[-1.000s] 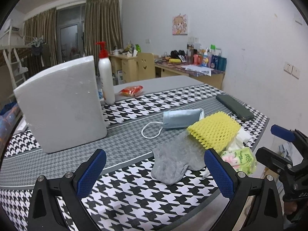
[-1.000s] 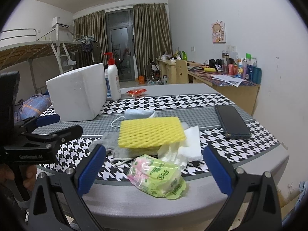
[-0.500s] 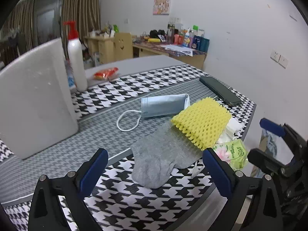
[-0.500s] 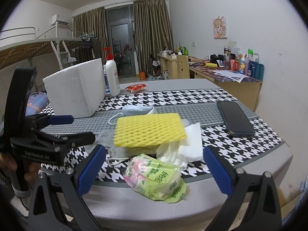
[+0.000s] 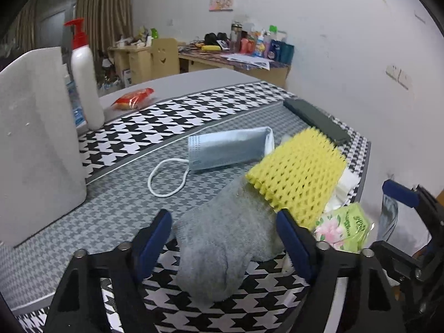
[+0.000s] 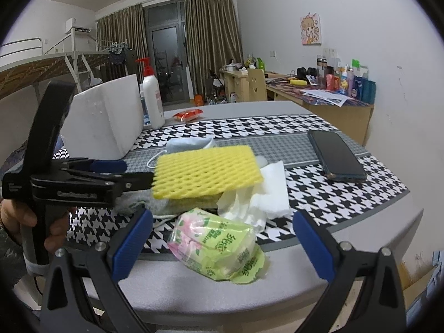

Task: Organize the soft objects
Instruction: 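Close the left gripper on the grey sock while the right gripper grasps the wet-wipe pack, then lift the grey sock with the left gripper while the right gripper lifts the wet-wipe pack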

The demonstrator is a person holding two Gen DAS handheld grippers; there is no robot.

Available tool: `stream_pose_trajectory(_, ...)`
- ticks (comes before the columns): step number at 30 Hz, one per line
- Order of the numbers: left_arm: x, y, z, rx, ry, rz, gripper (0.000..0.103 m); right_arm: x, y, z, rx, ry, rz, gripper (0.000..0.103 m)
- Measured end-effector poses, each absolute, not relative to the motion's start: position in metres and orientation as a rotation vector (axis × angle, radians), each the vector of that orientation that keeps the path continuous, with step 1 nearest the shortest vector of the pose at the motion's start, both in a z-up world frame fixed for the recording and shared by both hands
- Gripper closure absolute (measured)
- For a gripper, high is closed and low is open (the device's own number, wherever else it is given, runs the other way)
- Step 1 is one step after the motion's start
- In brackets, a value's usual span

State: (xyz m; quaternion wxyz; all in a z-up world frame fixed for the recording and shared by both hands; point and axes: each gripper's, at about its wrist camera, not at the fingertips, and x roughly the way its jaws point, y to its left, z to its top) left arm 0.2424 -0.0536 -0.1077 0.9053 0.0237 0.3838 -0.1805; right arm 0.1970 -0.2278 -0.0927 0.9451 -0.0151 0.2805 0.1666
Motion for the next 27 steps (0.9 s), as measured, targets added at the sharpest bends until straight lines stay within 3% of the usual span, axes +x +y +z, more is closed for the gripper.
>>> stream_pose_trajectory(5, 0.249, -0.058, -0.118, 0.078, 0.853, -0.397, 0.052, 0.195, -0.227, -0.098, -0.031, 0.587, 0.35, 0.001)
stream_pose_trajectory(10, 0.252, -0.058, -0.12, 0.073, 0.872, -0.399, 0.06, 0.194, -0.226, -0.103, -0.033, 0.604, 0.373, 0.001)
stream_pose_trajectory(17, 0.254, -0.048, -0.119, 0.044, 0.875, -0.345, 0.086, 0.195, -0.218, -0.113, -0.054, 0.624, 0.385, 0.002)
stream_pose_trajectory(20, 0.255, -0.042, -0.12, 0.011, 0.878, -0.343, 0.094, 0.197, -0.215, -0.119, -0.07, 0.64, 0.387, 0.01)
stream_pose_trajectory(27, 0.251, -0.04, -0.119, 0.011, 0.87, -0.362, 0.099, 0.202, -0.217, -0.128, -0.085, 0.677, 0.367, 0.037)
